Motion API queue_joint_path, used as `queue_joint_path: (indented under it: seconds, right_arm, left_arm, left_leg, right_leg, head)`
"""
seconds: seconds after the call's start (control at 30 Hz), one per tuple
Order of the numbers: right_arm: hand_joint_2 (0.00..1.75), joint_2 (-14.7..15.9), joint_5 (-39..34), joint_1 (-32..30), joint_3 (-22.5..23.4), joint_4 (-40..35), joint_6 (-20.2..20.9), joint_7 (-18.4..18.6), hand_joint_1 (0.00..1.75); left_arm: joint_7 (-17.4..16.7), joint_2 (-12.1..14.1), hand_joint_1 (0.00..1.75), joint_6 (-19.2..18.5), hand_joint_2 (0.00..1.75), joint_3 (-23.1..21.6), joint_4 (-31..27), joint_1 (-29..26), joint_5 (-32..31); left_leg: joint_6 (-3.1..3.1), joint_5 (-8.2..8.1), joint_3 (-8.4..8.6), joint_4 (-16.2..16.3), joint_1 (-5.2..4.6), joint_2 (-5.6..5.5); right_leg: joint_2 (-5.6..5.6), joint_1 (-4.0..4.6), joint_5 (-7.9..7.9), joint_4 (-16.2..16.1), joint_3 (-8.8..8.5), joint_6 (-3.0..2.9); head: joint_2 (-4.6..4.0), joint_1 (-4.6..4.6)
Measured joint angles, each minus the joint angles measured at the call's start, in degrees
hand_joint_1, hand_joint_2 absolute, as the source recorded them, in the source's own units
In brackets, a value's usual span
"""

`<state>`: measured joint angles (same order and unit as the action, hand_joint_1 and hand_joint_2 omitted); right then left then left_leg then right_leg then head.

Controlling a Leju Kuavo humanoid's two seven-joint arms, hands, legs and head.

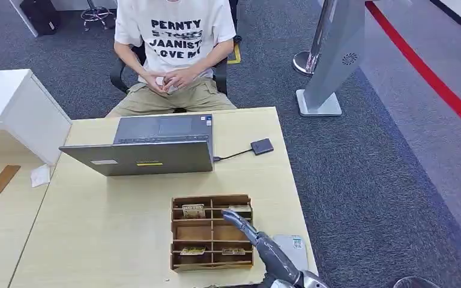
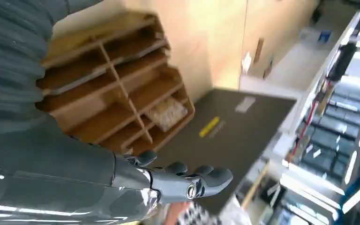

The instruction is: Pass the card to the sensor for recognition and then transmit it.

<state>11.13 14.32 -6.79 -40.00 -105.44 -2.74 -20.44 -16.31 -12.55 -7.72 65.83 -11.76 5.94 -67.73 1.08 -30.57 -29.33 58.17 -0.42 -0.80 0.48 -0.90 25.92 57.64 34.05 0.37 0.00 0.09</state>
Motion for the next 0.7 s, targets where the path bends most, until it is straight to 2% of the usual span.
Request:
queue_joint_path:
  seconds: [0.13,0.23,0.3,0.37,0.43,0.47,0.5,0.53,0.67,0.7]
  right_arm:
    - [1.75,0.02,8.93,0.95,-1.42,-0.74,-8.04,0.5,0.0]
    - [1.75,0.02,13.64,1.81,-2.5,-0.83,-11.85,1.25,0.02]
    - [1.75,0.02,16.48,2.39,-3.46,-0.83,-13.85,1.84,0.35]
    - [1.75,0.04,19.23,2.9,-4.07,-0.79,-15.62,2.73,0.51]
    - [1.75,0.07,21.4,3.59,-4.53,-0.75,-17.22,3.5,1.34]
    - [1.75,0.13,22.97,3.91,-4.99,-0.64,-18.27,4.1,1.54]
    - [1.75,0.17,23.89,4.23,-5.25,-0.55,-18.79,4.5,1.61]
    - [1.75,0.26,25.6,4.65,-5.57,-0.31,-19.61,5.4,1.75]
    - [1.75,0.59,33.81,6.86,-7.26,1.16,-22.53,8.79,1.75]
    - [1.75,0.61,34.84,7.51,-7.72,1.71,-22.86,9.16,1.68]
  left_arm:
    - [-0.02,-0.04,0.0,-0.02,0.0,0.0,0.0,0.0,-0.37]
    - [-0.28,-0.07,0.0,-0.02,0.0,0.0,0.0,0.0,-0.7]
    - [-0.39,-0.09,0.0,-0.04,0.0,0.0,0.0,0.0,-0.81]
    - [-0.39,-0.11,0.0,-0.09,0.0,0.0,0.0,0.0,-1.01]
    - [-0.39,-0.11,0.0,-0.11,0.0,0.0,0.0,0.01,-1.2]
    - [-0.39,-0.11,0.0,-0.13,0.0,0.0,0.0,0.01,-1.22]
    - [-0.39,-0.11,0.0,-0.15,0.0,0.0,0.0,0.0,-1.29]
    - [-0.39,-0.11,0.0,-0.17,0.0,0.0,0.0,0.0,-1.36]
    - [-0.46,-0.11,0.0,-0.17,0.0,-0.02,0.0,0.01,-1.75]
    - [-0.46,-0.11,0.0,-0.17,0.0,-0.04,0.0,0.01,-1.81]
  left_leg:
    - [0.0,0.0,0.0,0.0,0.0,0.0]
    - [0.0,0.0,0.0,0.0,0.01,0.0]
    - [0.0,0.0,0.0,0.0,0.01,0.0]
    - [0.0,0.0,-0.01,0.0,0.01,0.0]
    - [0.0,0.0,0.0,0.0,0.01,0.0]
    - [0.0,0.0,0.01,0.0,0.0,0.0]
    - [0.0,0.0,0.01,0.0,0.0,0.0]
    - [0.0,0.0,0.0,0.0,0.0,0.0]
    - [0.0,0.0,0.01,0.0,0.0,0.01]
    - [0.0,0.0,0.02,0.0,0.0,0.01]
  right_leg:
    - [0.0,0.0,0.0,0.0,0.0,0.0]
    - [0.0,0.01,0.0,0.0,0.0,0.0]
    - [0.0,0.01,0.0,0.0,0.0,0.0]
    - [0.0,0.0,0.0,0.0,0.0,0.0]
    - [0.0,0.0,0.0,0.0,0.0,0.0]
    - [0.0,0.0,0.0,0.0,0.0,0.0]
    - [0.0,0.0,0.0,0.0,0.0,0.0]
    - [0.0,0.0,0.0,0.0,-0.01,0.0]
    - [0.0,0.0,-0.01,0.0,-0.01,-0.01]
    - [0.01,0.0,-0.01,0.0,-0.01,-0.01]
  head:
    - [0.0,0.0]
    - [0.0,0.0]
    - [0.0,0.0]
    - [0.0,0.0]
    - [0.0,0.0]
    - [0.0,0.0]
    - [0.0,0.0]
    - [0.0,0.0]
    - [0.0,0.0]
    - [0.0,0.0]
